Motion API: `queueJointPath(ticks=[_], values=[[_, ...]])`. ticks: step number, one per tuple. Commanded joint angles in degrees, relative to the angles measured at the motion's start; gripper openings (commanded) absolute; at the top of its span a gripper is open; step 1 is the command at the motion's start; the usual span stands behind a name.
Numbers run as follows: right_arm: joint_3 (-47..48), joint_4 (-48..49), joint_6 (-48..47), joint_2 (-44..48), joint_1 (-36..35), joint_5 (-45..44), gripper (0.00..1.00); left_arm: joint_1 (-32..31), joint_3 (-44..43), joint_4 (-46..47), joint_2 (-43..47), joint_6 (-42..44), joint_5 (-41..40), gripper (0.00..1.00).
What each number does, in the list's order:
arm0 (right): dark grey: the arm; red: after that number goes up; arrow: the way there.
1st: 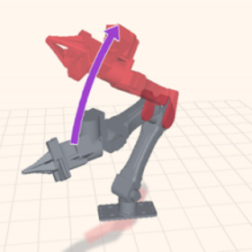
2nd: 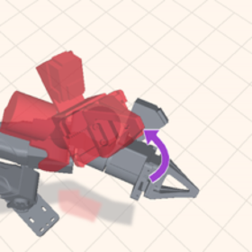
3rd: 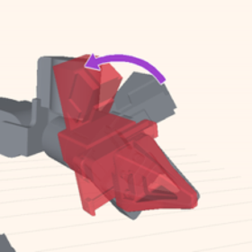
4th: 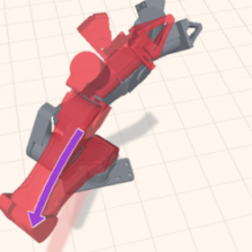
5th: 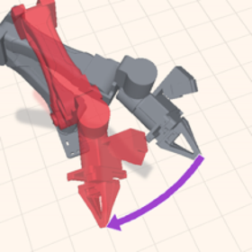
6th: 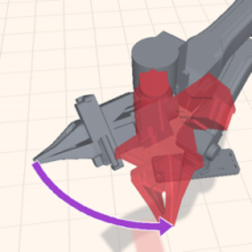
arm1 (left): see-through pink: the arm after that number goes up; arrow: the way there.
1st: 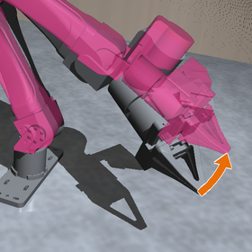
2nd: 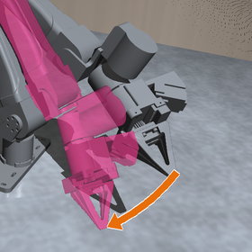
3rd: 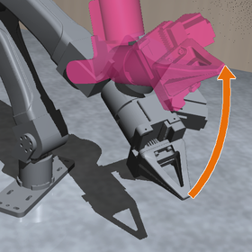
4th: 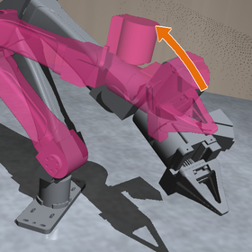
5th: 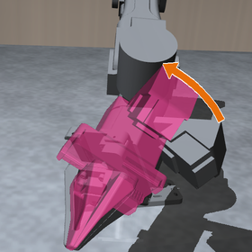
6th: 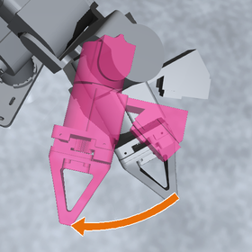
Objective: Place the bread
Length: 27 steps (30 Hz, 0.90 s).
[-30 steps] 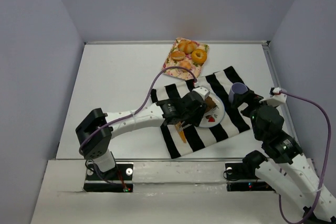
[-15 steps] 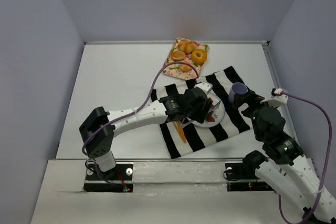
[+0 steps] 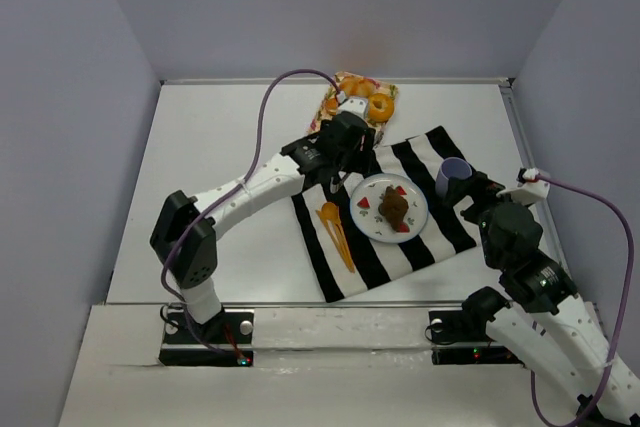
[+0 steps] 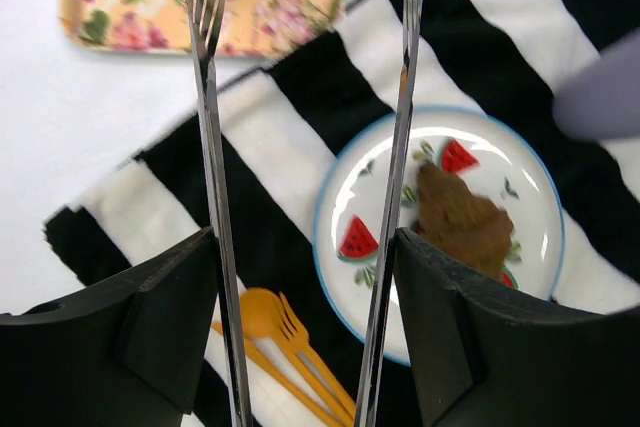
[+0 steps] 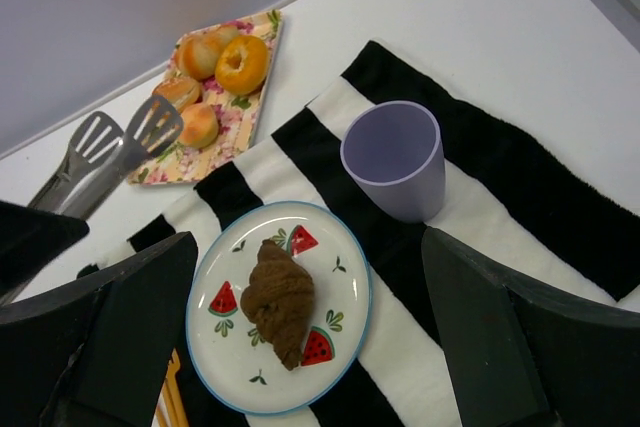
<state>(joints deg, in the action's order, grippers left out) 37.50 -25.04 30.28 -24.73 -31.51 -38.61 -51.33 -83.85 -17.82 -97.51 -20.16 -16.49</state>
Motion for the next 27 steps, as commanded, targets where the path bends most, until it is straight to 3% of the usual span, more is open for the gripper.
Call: queueJointPath(ticks=[1,11,18,23,27], values=[[-0.23,1.48,0.3,0.82,0.04,-3.58,1.0,5.44,-6.49,0.16,-4.6,1.7,2.33,0.77],[-0.23,1.48,0.39,0.21,0.04,-5.68,1.0,14.49,-15.72,0.86,-16.56,6.54,11.91,0.82],[-0.14,1.48,0.48,-1.19,0.04,-7.35,1.0,16.96,-22.13,-1.15,-24.37,7.77,15.88,0.81],[-0.23,1.48,0.39,-1.64,0.04,-7.97,1.0,16.97,-26.01,-3.0,-28.25,8.03,16.23,0.71],[-0.32,1.57,0.57,-1.29,0.04,-8.5,1.0,16.97,-26.62,-3.45,-28.43,7.51,16.23,0.56]])
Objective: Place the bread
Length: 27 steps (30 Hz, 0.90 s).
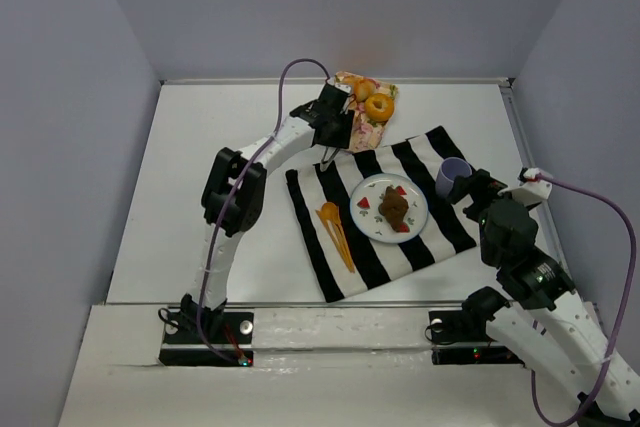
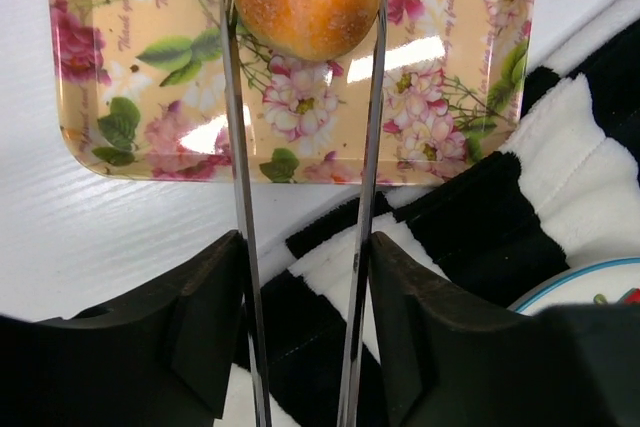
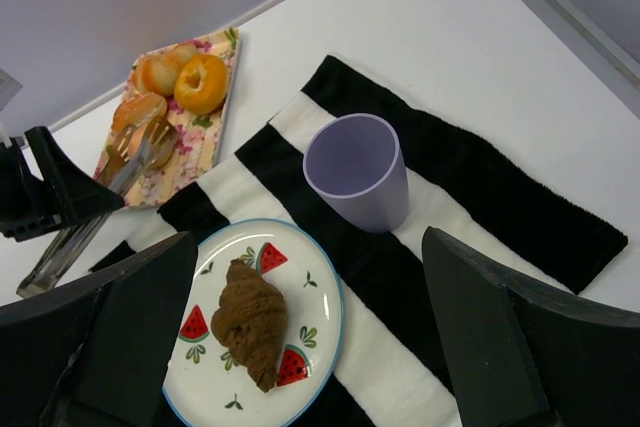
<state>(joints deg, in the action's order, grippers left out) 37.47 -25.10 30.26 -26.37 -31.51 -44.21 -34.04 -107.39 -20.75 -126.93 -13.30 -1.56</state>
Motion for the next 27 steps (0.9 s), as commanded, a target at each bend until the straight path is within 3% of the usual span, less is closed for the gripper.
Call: queueJointPath(ticks=[1,5,9,15,22,27], values=[[-0.3,1.55,0.59,0.44,0.04,-2.9,1.0,-0.32,-2.82,-0.69,1.68,0.47,1.3,0.53],[-0.47,1.55,0.94,0.62,0.04,-2.99,1.0,-0.32,-0.98,-0.43,5.46,0.03,1.21,0.46],[-0.56,1.55,1.12,0.97,0.04,-2.47,1.0,-0.94,2.27,1.06,11.7,0.03,1.56,0.46],[-0.56,1.64,1.64,1.23,0.04,-0.71,1.0,-5.14,15.09,7.83,24.71,-0.58,4.64,0.47],[-0.82,1.55,2.08,2.72,0.04,1.31,1.0,-13.4,32.04,9.94,34.11,-7.61,-2.29,0.51],[-1.35,1.72,3.14,3.17,0.04,1.75,1.0,-17.46,38.83,9.15,37.02,-12.62,-5.2,0.5]])
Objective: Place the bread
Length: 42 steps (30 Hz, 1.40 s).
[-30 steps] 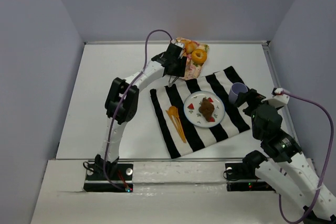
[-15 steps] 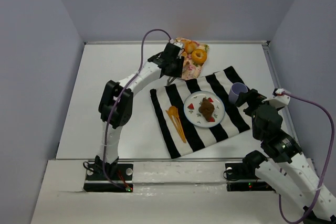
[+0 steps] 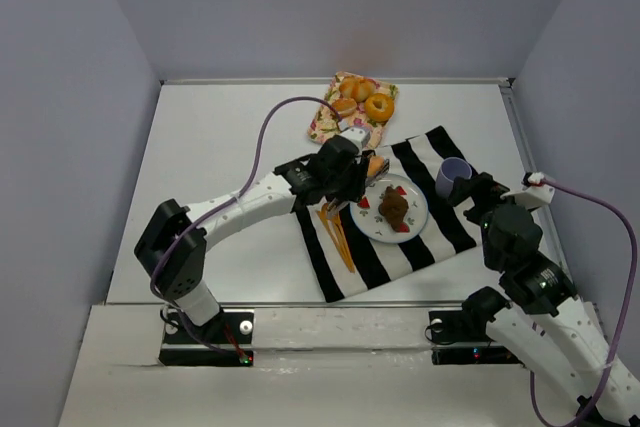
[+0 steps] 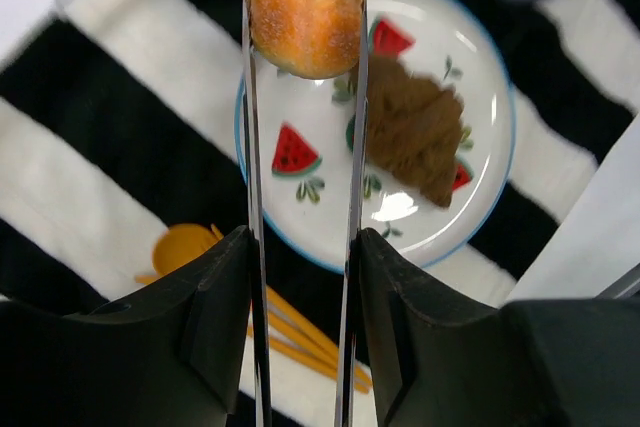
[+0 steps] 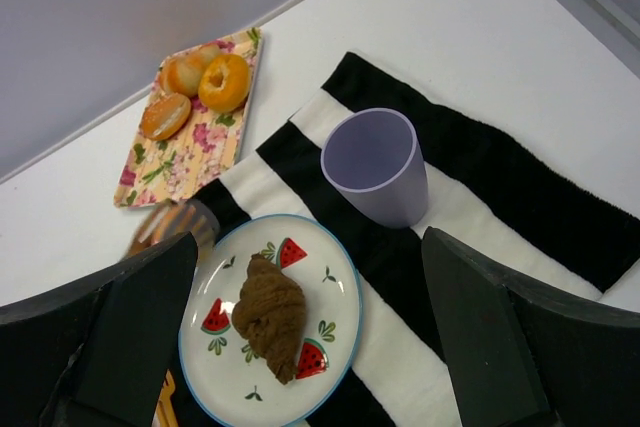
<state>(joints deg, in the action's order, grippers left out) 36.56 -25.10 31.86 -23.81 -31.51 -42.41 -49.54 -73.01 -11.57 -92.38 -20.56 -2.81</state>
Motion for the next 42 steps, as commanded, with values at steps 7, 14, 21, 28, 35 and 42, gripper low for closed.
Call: queueJointPath(ticks=[7,14,21,28,35,42], values=[[0.01,1.81,1.63,-0.97,0.04,0.58,1.0,-5.21,11.92,0.32,9.23,-10.03,-6.16,0.56],[-0.17,1.9,1.81,-0.71,0.04,0.49,1.0,-5.65,13.34,0.15,7.65,-9.42,-3.52,0.62],[-0.17,1.81,1.89,-0.88,0.04,-0.21,1.0,-5.92,12.28,0.59,8.53,-8.01,-2.38,0.7],[-0.17,1.81,1.81,-0.8,0.04,-0.48,1.0,-6.01,10.88,0.15,9.32,-7.39,-3.34,0.7],[-0.17,1.9,1.54,-0.44,0.04,-0.48,1.0,-5.4,5.88,-3.36,11.52,-6.34,-13.35,0.61],[-0.26,1.81,1.19,-0.01,0.04,-0.83,1.0,3.99,4.72,-2.41,13.1,-3.7,-17.41,0.61]])
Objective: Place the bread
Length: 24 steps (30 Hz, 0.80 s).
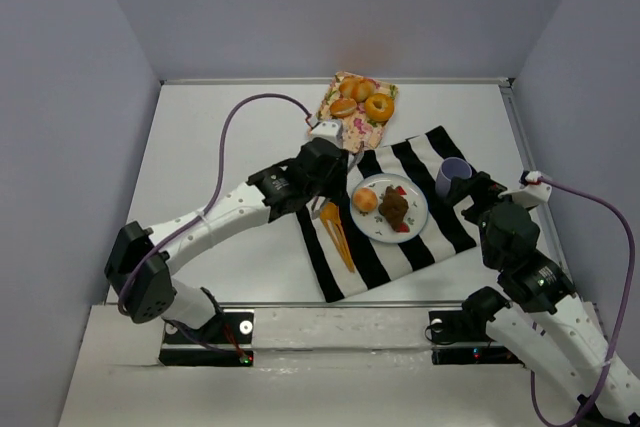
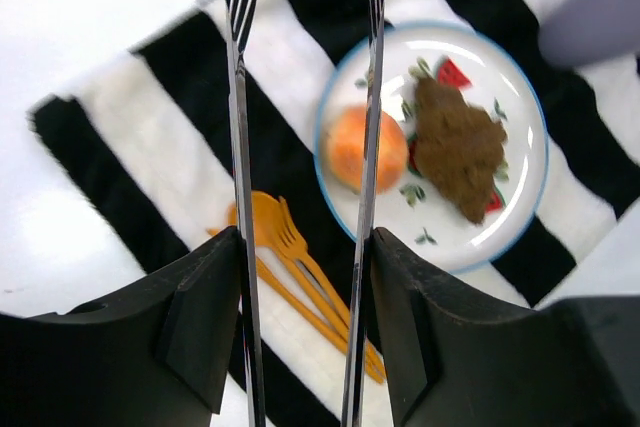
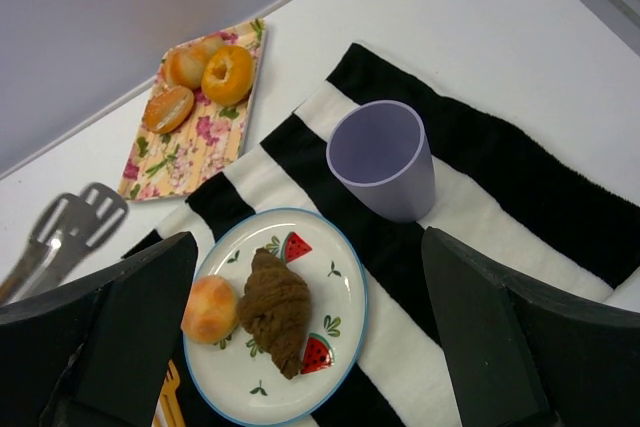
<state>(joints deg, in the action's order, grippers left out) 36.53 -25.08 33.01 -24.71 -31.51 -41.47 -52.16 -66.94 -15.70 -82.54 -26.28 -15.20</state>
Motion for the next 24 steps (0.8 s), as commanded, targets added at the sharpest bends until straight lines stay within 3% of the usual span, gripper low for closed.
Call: queueJointPath(ticks=[1,2,10,19,24], values=[[-0.32,1.7,0.03,0.98,0.04,-2.12,1.0,9.16,-0.75,3.03,3.35,2.03,-3.36,0.61],[-0.32,1.7,-0.23,0.98,0.04,-2.38,1.0,14.4,0.13,3.57,3.09,2.2,-2.04,0.61],[-0.32,1.7,-1.02,0.8,0.04,-5.45,1.0,33.32,-4.07,8.05,-8.83,6.33,5.96,0.64],[-0.41,1.35,-1.81,0.63,0.04,-7.92,1.0,39.5,-12.25,7.97,-26.08,7.12,9.84,0.64],[-0.15,1.17,-2.95,-0.16,0.04,-8.27,1.0,40.56,-12.87,6.92,-28.02,6.95,10.19,0.79]])
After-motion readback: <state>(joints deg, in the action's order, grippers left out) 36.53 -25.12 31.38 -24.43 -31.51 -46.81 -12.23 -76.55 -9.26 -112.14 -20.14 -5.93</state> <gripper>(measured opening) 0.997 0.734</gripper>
